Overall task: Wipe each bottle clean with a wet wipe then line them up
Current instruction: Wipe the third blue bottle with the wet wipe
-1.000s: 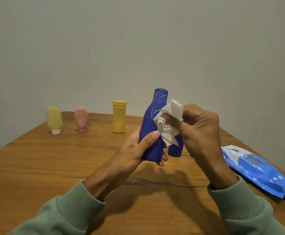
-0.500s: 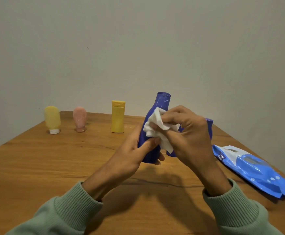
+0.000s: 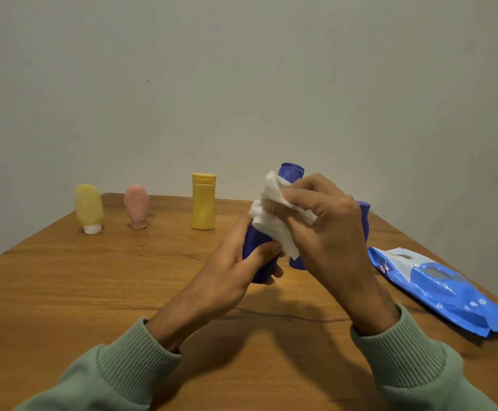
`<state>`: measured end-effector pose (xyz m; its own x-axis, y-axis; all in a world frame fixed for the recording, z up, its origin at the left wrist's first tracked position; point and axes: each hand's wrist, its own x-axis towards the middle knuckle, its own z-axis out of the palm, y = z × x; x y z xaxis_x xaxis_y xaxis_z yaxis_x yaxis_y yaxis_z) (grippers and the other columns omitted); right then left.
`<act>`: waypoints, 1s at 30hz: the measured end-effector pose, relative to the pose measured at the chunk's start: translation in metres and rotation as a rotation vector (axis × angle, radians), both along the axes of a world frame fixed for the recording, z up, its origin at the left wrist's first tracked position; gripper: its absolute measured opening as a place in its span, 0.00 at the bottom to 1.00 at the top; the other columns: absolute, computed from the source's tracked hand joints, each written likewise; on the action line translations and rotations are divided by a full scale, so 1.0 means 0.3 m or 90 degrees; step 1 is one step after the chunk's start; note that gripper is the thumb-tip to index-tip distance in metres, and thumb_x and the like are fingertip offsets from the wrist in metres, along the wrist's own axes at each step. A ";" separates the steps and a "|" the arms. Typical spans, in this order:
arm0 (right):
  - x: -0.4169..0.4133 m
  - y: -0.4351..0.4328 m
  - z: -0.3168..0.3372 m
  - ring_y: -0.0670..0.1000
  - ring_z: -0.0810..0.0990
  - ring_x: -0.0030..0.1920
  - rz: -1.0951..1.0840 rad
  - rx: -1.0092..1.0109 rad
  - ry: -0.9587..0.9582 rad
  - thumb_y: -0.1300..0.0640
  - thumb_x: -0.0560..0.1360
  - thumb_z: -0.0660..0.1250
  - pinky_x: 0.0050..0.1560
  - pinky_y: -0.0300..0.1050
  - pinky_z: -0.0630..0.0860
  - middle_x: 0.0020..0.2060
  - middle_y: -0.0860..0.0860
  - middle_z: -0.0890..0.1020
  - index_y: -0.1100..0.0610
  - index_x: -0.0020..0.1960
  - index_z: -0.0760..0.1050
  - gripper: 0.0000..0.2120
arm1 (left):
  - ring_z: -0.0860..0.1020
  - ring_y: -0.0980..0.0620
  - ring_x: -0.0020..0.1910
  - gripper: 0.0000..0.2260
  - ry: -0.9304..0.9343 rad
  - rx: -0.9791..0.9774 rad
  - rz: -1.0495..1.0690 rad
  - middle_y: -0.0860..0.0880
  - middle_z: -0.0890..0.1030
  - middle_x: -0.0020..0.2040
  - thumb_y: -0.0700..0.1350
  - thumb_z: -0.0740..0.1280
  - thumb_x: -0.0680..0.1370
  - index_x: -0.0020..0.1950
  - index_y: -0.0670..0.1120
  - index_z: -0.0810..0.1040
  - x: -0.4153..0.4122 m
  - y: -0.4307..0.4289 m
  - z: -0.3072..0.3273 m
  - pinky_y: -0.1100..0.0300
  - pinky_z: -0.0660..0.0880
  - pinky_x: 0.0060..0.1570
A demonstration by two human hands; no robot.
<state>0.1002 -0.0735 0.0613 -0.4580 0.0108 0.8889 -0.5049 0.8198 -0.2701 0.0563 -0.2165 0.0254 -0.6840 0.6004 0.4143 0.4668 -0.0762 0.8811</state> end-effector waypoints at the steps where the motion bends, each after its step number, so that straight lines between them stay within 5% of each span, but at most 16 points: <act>1: 0.000 0.006 0.004 0.46 0.76 0.44 -0.019 -0.010 0.019 0.56 0.73 0.71 0.43 0.53 0.78 0.45 0.48 0.77 0.56 0.54 0.81 0.10 | 0.82 0.49 0.46 0.13 0.007 -0.007 0.004 0.49 0.80 0.51 0.47 0.63 0.79 0.63 0.52 0.69 0.001 0.003 -0.001 0.55 0.81 0.46; 9: 0.018 -0.007 0.011 0.53 0.77 0.44 -0.048 0.120 0.003 0.55 0.71 0.67 0.41 0.58 0.77 0.46 0.52 0.79 0.56 0.53 0.80 0.12 | 0.81 0.51 0.47 0.13 0.039 -0.027 0.048 0.48 0.79 0.51 0.47 0.63 0.79 0.62 0.56 0.68 -0.003 0.007 -0.015 0.55 0.81 0.47; 16: 0.016 0.018 0.019 0.48 0.72 0.40 -0.116 0.078 0.026 0.59 0.73 0.70 0.40 0.48 0.72 0.44 0.49 0.75 0.56 0.52 0.79 0.08 | 0.80 0.52 0.46 0.15 0.101 -0.066 0.084 0.49 0.78 0.49 0.46 0.63 0.80 0.66 0.52 0.66 0.006 0.007 -0.014 0.53 0.80 0.47; 23: 0.014 0.016 0.023 0.50 0.74 0.38 -0.146 0.072 0.049 0.59 0.74 0.71 0.40 0.57 0.76 0.43 0.51 0.76 0.56 0.52 0.78 0.07 | 0.79 0.56 0.46 0.15 0.152 -0.071 0.132 0.53 0.77 0.50 0.46 0.63 0.80 0.65 0.55 0.65 0.006 0.010 -0.021 0.58 0.79 0.47; 26: 0.019 0.011 0.022 0.48 0.74 0.41 -0.106 0.080 0.034 0.57 0.73 0.70 0.42 0.51 0.77 0.45 0.51 0.77 0.57 0.53 0.79 0.09 | 0.80 0.54 0.45 0.13 0.109 -0.032 0.098 0.50 0.78 0.49 0.45 0.63 0.80 0.64 0.53 0.67 0.008 0.012 -0.019 0.59 0.80 0.45; 30: 0.019 0.009 0.022 0.40 0.76 0.45 0.049 0.067 -0.016 0.57 0.70 0.69 0.47 0.30 0.75 0.46 0.46 0.77 0.56 0.52 0.80 0.11 | 0.83 0.49 0.46 0.13 -0.010 0.069 0.039 0.48 0.81 0.49 0.48 0.63 0.78 0.63 0.56 0.69 0.007 0.004 -0.003 0.59 0.80 0.43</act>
<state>0.1058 -0.0709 0.0680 -0.4756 -0.1186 0.8716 -0.5620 0.8032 -0.1974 0.0585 -0.2153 0.0246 -0.7250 0.5096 0.4634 0.4596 -0.1432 0.8765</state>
